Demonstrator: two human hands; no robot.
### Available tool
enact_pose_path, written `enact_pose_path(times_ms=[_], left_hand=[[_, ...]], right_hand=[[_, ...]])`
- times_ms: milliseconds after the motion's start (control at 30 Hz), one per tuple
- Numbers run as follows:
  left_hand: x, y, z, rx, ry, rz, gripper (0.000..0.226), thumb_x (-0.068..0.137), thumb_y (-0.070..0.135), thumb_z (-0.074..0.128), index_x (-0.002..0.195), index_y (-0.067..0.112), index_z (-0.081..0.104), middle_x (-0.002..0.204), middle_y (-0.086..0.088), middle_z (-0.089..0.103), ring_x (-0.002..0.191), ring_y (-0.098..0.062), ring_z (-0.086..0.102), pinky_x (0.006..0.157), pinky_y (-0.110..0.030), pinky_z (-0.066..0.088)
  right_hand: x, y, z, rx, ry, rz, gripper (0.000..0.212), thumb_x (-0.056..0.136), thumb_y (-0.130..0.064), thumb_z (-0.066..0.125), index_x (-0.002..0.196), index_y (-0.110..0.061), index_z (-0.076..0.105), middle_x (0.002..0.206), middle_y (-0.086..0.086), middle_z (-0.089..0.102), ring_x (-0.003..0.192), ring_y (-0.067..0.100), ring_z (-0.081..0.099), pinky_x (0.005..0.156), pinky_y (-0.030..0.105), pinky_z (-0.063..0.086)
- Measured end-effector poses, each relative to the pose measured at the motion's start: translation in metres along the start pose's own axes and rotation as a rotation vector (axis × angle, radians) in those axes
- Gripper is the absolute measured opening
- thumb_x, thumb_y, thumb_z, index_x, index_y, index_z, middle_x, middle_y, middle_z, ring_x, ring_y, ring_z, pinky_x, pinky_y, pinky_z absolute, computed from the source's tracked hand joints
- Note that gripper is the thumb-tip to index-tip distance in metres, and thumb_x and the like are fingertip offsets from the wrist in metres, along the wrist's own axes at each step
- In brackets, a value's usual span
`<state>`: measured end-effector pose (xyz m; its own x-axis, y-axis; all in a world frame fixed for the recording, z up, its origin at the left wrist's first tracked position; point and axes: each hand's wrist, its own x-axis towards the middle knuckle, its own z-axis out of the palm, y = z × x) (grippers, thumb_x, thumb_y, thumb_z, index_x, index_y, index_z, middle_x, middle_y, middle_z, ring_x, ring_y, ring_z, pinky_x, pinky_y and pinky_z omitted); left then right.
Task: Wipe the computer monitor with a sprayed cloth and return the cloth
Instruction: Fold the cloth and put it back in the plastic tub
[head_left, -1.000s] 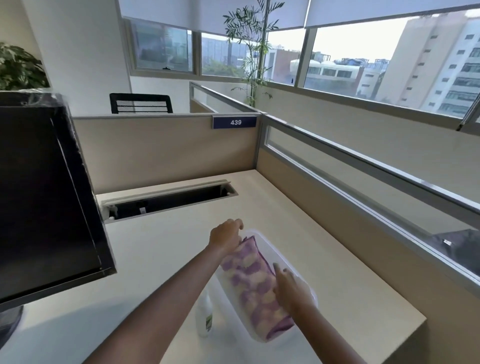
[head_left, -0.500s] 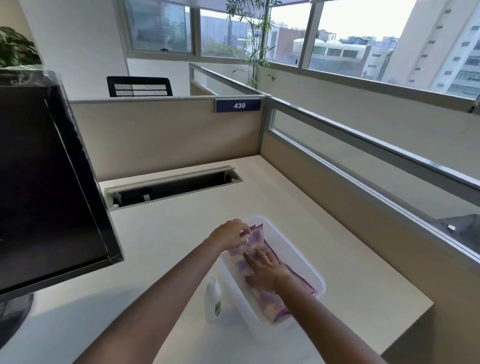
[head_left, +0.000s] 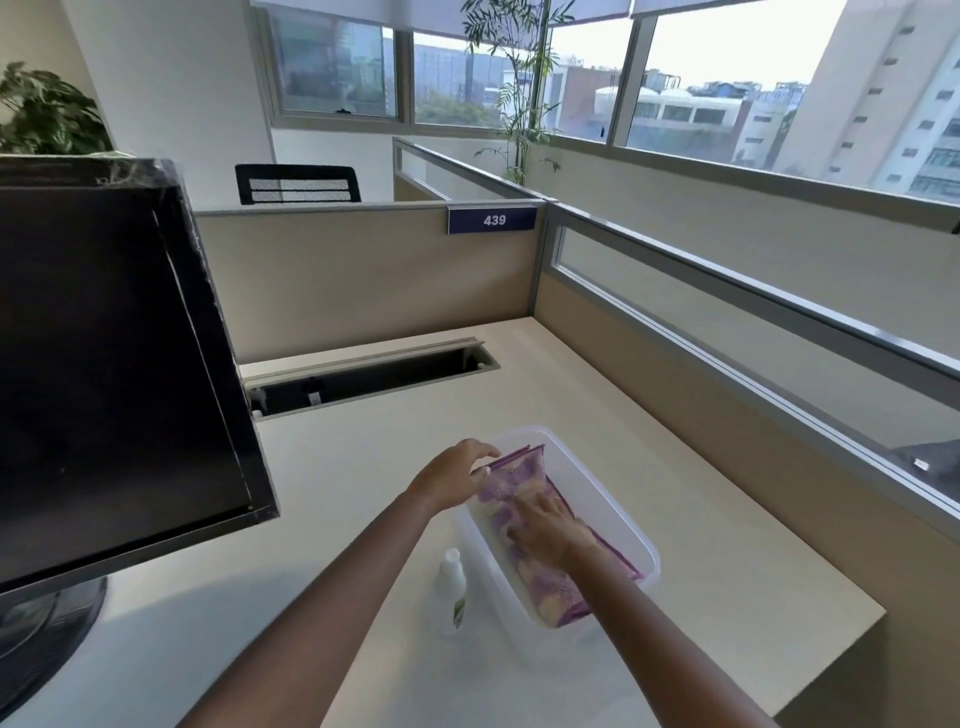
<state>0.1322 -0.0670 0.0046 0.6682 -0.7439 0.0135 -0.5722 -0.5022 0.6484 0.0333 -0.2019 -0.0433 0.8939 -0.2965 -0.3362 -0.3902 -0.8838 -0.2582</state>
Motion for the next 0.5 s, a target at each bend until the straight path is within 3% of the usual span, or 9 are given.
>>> enact_pose_path(times_ms=[100,233,300,400,500], left_hand=[[-0.013,-0.003,0.003,-0.039,0.136,0.015,0.034,0.092,0.006,0.043,0.124,0.013,0.053,0.131,-0.006,0.051,0.124,-0.020,0.047,0.101,-0.025,0.035],[-0.031,-0.008,0.011,-0.047,0.236,0.004,0.041,0.093,0.005,0.041,0.133,0.014,0.042,0.141,-0.007,0.042,0.132,-0.021,0.039,0.107,-0.028,0.032],[-0.037,-0.010,0.015,-0.051,0.262,-0.032,0.047,0.093,0.006,0.039,0.139,0.015,0.033,0.148,-0.007,0.033,0.139,-0.021,0.029,0.111,-0.029,0.027],[-0.049,-0.013,0.017,-0.085,0.267,-0.081,0.052,0.094,0.006,0.037,0.144,0.017,0.024,0.153,-0.007,0.024,0.142,-0.021,0.022,0.115,-0.031,0.023],[-0.061,-0.015,0.017,-0.120,0.265,-0.118,0.053,0.094,0.006,0.037,0.144,0.017,0.022,0.153,-0.007,0.025,0.141,-0.021,0.025,0.114,-0.032,0.025]], right_hand=[[-0.016,-0.004,-0.003,0.137,0.220,-0.097,0.045,0.097,-0.034,0.041,0.139,-0.018,0.037,0.146,0.009,0.037,0.132,0.024,0.039,0.105,0.040,0.038],[-0.045,-0.017,-0.008,0.243,0.455,-0.193,0.034,0.098,-0.029,0.039,0.126,-0.019,0.054,0.129,0.003,0.058,0.117,0.020,0.053,0.094,0.032,0.044],[-0.059,-0.027,-0.009,0.305,0.500,-0.234,0.033,0.099,-0.033,0.037,0.122,-0.021,0.057,0.125,0.000,0.060,0.111,0.016,0.056,0.089,0.030,0.046],[-0.078,-0.043,-0.007,0.290,0.517,-0.329,0.034,0.096,-0.042,0.039,0.121,-0.028,0.058,0.121,-0.008,0.057,0.092,0.001,0.052,0.068,0.006,0.036],[-0.091,-0.056,-0.002,0.259,0.495,-0.448,0.040,0.091,-0.049,0.046,0.122,-0.026,0.057,0.112,-0.005,0.055,0.094,0.005,0.053,0.071,0.012,0.037]])
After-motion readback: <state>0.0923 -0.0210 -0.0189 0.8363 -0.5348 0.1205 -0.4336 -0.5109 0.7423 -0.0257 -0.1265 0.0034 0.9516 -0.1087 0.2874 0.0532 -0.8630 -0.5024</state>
